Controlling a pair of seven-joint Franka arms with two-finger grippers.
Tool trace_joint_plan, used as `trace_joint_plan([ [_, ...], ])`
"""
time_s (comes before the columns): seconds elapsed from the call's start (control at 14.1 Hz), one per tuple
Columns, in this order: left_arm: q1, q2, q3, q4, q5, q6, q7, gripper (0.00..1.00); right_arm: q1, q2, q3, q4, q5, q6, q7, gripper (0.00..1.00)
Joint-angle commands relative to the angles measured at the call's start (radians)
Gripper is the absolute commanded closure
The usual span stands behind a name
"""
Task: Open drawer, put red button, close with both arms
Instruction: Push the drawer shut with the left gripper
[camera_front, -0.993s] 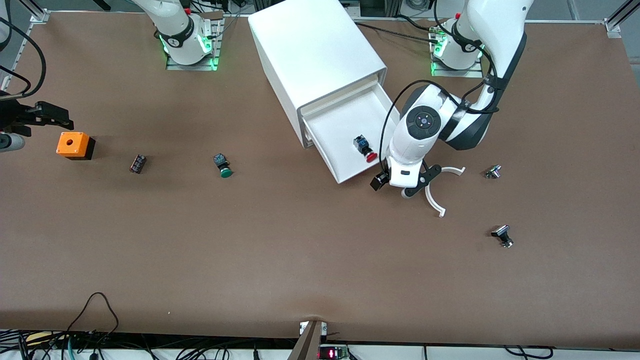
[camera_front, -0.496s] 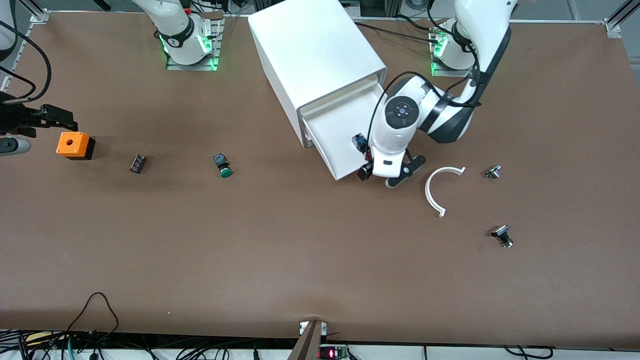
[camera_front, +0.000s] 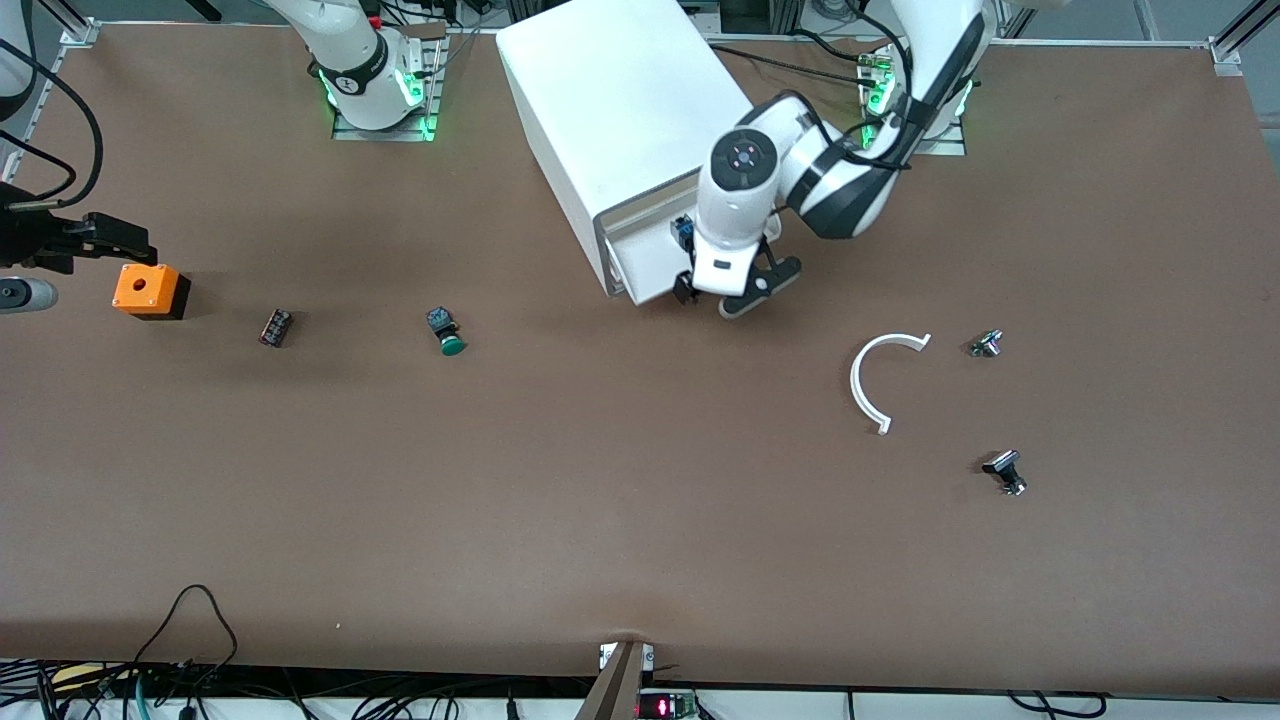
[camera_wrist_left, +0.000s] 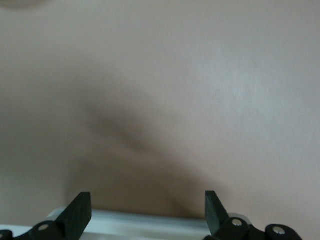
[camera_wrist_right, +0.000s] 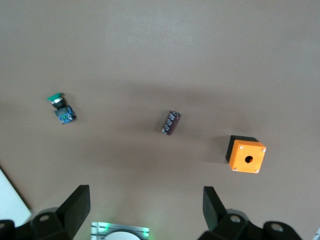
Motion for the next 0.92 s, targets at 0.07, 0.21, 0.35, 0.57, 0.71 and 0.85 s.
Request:
trace_joint_plan([
  [0.07,-0.004,-0.074,-0.069,-0.042,-0.048,-0.056,-0.036,0.0,-0.003,-0.008,0.0,0.024,0.018,-0.01,0.093,0.0],
  [0.21,-0.004,-0.074,-0.098,-0.044,-0.058,-0.07,-0.036,0.0,-0.007,-0.009,-0.006,0.027,0.018,-0.012,0.117,0.0],
  [0.35,-0.004,-0.074,-0.12,-0.053,-0.094,-0.07,-0.037,0.0,-0.007,-0.008,-0.006,0.042,0.02,-0.012,0.151,0.0],
  [0.57,0.01,-0.08,-0.121,-0.047,-0.101,-0.08,-0.02,0.0,-0.007,-0.008,-0.008,0.045,0.02,-0.01,0.162,0.0],
  [0.71,0.076,-0.085,-0.1,-0.033,-0.101,-0.093,0.076,0.0,-0.007,-0.009,-0.023,0.047,0.021,-0.007,0.22,0.0],
  [0.85,0.148,-0.1,-0.063,-0.008,-0.101,-0.125,0.226,0.0,-0.007,-0.014,-0.065,0.051,0.066,-0.004,0.254,0.0],
])
